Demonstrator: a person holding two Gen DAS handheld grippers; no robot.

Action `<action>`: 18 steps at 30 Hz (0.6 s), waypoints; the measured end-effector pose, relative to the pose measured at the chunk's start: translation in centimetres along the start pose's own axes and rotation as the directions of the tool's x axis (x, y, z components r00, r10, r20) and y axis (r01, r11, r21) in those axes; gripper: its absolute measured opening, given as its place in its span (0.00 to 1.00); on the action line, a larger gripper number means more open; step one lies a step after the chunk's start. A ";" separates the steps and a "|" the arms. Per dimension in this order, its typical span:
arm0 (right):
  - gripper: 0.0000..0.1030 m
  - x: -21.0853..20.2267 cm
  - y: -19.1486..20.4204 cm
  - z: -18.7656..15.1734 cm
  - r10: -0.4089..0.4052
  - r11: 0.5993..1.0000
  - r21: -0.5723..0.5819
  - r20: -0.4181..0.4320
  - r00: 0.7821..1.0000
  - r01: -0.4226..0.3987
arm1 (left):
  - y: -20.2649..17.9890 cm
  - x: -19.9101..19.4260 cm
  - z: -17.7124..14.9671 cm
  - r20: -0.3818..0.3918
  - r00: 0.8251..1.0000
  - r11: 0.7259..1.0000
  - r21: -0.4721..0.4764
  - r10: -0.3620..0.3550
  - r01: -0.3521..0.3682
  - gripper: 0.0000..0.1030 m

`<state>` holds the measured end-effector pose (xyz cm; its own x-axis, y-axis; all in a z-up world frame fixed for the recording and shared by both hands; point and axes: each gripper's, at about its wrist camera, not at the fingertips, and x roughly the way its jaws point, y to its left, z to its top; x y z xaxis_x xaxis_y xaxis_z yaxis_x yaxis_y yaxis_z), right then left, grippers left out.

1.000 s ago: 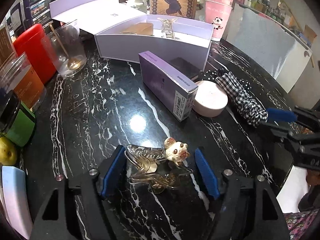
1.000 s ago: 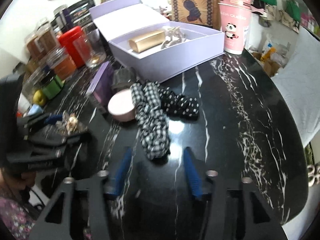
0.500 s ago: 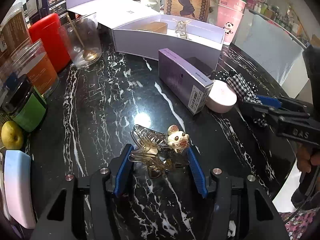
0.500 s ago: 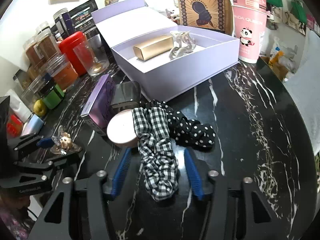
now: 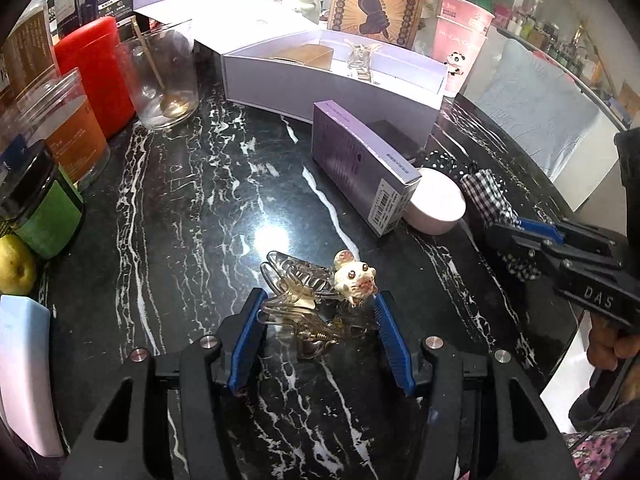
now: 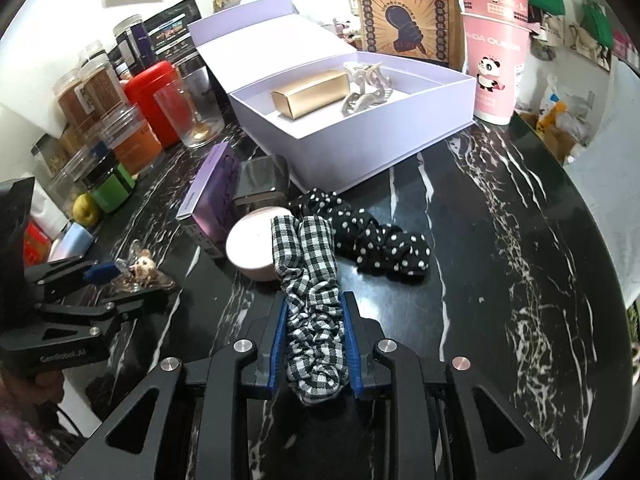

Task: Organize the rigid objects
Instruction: 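Grasp the gold bear-charm clip with the left gripper while the right gripper grasps the gingham scrunchie, then carry the bear-charm clip with the left gripper while the right carries the gingham scrunchie toward the lavender box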

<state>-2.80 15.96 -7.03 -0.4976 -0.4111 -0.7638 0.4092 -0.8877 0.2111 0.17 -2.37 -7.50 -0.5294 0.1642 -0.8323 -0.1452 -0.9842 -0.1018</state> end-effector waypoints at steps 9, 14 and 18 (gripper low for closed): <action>0.24 -1.6 0.7 -1.2 0.022 0.999 0.029 0.018 1.000 -0.023 | -0.9 -0.6 -0.1 0.023 1.000 1.000 0.024 -0.019 0.019 0.53; 0.24 -2.1 0.8 -1.9 0.024 0.999 0.044 0.025 0.999 -0.025 | -1.3 -0.9 -0.3 0.034 0.999 0.999 0.034 -0.024 0.023 0.53; 0.24 -2.8 0.8 -2.3 0.028 0.998 0.053 0.038 0.999 -0.030 | -1.5 -1.5 -0.1 0.050 0.998 0.999 0.037 -0.024 0.022 0.53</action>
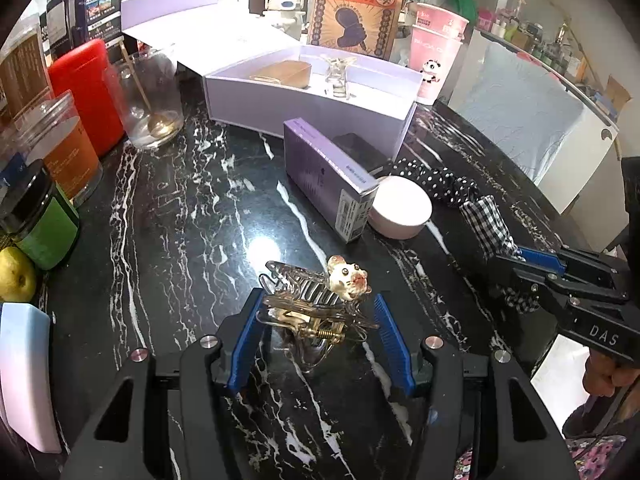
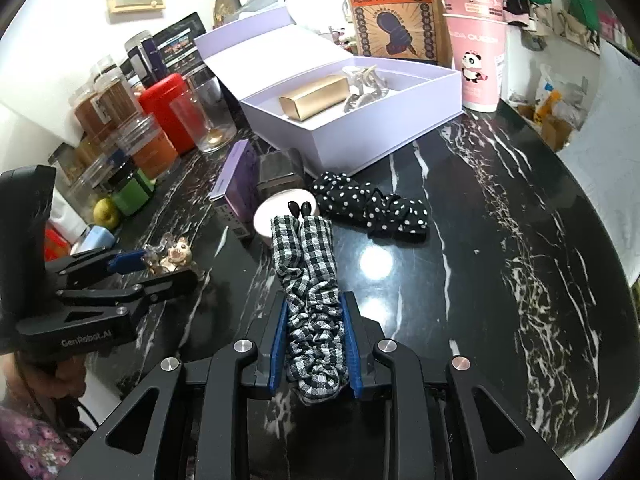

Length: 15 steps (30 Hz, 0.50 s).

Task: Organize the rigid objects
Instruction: 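Carry the bear-charm clip with the left gripper while the right carries the gingham scrunchie toward the lavender box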

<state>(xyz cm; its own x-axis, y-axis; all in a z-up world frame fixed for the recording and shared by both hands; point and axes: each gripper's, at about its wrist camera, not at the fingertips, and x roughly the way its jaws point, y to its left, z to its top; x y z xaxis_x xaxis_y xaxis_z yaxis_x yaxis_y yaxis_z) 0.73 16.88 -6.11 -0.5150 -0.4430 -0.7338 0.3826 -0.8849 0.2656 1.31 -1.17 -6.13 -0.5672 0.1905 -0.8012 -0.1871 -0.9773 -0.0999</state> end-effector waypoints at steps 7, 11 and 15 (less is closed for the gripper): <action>0.24 -1.2 0.3 -0.2 -0.002 1.000 0.001 0.026 1.000 0.001 | -0.7 -1.3 0.8 0.037 0.999 1.000 0.024 -0.003 0.002 0.53; 0.24 -1.8 0.5 -0.2 0.007 1.000 -0.001 0.039 0.999 -0.007 | -1.2 -1.9 1.4 0.058 0.998 0.999 0.041 -0.009 0.007 0.53; 0.24 -2.4 0.8 0.0 0.016 1.000 -0.014 0.050 0.999 -0.015 | -1.7 -2.5 2.1 0.079 0.997 0.998 0.052 -0.021 0.017 0.53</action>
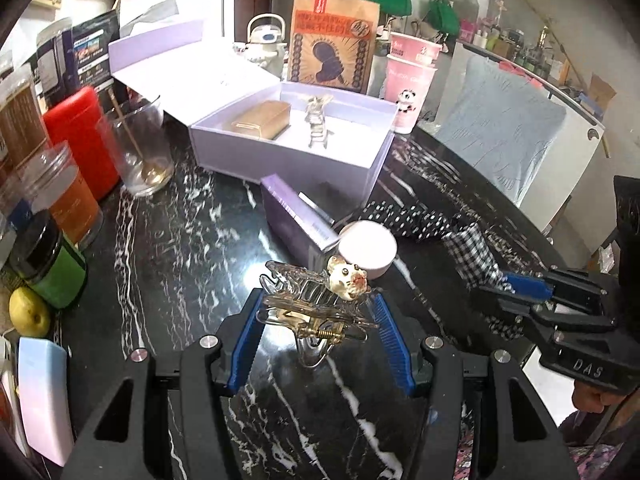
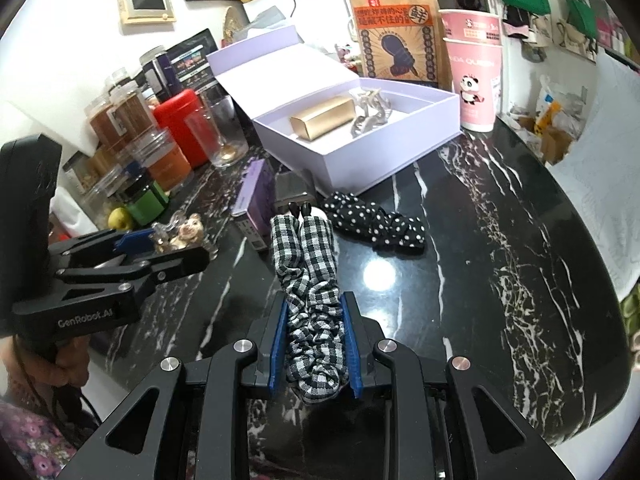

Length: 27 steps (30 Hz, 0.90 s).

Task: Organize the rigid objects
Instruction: 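Carry the bear-charm clip with the left gripper while the right carries the gingham scrunchie toward the lavender box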

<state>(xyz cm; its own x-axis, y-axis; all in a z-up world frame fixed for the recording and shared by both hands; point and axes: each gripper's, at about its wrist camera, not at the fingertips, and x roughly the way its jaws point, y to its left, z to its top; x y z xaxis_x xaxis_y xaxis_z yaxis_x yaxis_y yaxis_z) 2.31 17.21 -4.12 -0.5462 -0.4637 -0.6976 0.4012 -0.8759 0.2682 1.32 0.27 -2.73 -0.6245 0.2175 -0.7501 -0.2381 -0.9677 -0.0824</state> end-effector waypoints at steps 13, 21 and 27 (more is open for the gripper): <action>0.24 -1.2 0.9 2.2 0.027 0.998 -0.055 0.038 0.999 -0.025 | -0.7 -0.5 2.7 0.036 0.997 0.998 -0.001 -0.070 0.070 0.53; 0.24 -1.3 1.3 4.4 0.048 0.995 -0.086 0.061 0.997 -0.042 | -0.7 -0.5 4.9 0.057 0.996 0.997 0.011 -0.074 0.073 0.53; 0.24 -0.8 1.2 6.3 0.059 0.993 -0.102 0.066 0.996 -0.052 | -0.3 -0.1 7.1 0.077 0.995 0.998 0.024 -0.064 0.063 0.53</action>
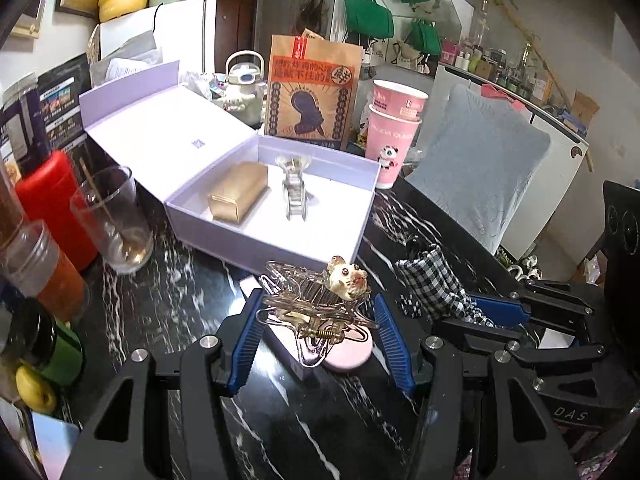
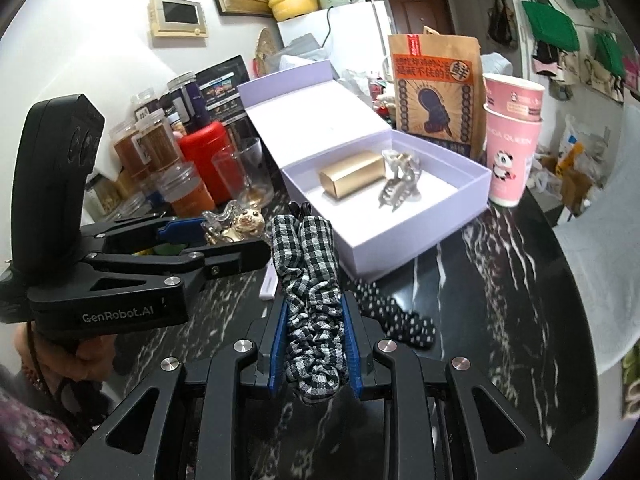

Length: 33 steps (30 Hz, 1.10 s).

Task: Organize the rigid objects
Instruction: 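Carry the bear-charm clip with the left gripper while the right carries the gingham scrunchie toward the lavender box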

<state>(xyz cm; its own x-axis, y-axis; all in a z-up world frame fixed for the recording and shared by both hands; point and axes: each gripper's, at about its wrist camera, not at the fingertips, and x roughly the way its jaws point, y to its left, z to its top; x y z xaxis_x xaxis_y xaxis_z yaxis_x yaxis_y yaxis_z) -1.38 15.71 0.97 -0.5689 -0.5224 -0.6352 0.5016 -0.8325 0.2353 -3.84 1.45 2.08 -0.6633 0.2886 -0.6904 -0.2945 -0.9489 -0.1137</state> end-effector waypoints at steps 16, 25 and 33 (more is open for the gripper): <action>0.24 1.5 -1.7 3.9 0.009 1.000 -0.013 0.008 1.000 -0.009 | 0.2 1.6 4.4 0.036 0.999 0.999 0.043 -0.016 0.014 0.53; 0.24 3.1 -2.7 5.8 0.005 1.000 -0.010 0.002 1.000 -0.005 | 1.2 3.2 6.1 0.034 0.999 0.999 0.046 -0.022 0.021 0.53; 0.24 4.9 -3.4 7.8 0.000 1.000 -0.029 -0.009 1.000 0.000 | 2.6 5.3 7.7 0.022 1.000 0.999 0.041 -0.017 0.016 0.53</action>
<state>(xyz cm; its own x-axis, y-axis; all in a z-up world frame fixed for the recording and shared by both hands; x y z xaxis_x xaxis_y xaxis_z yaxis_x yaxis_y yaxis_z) -10.98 14.53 2.75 -0.5634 -0.5207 -0.6415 0.5207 -0.8266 0.2136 -13.42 1.45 3.66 -0.6736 0.3073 -0.6722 -0.3328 -0.9382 -0.0953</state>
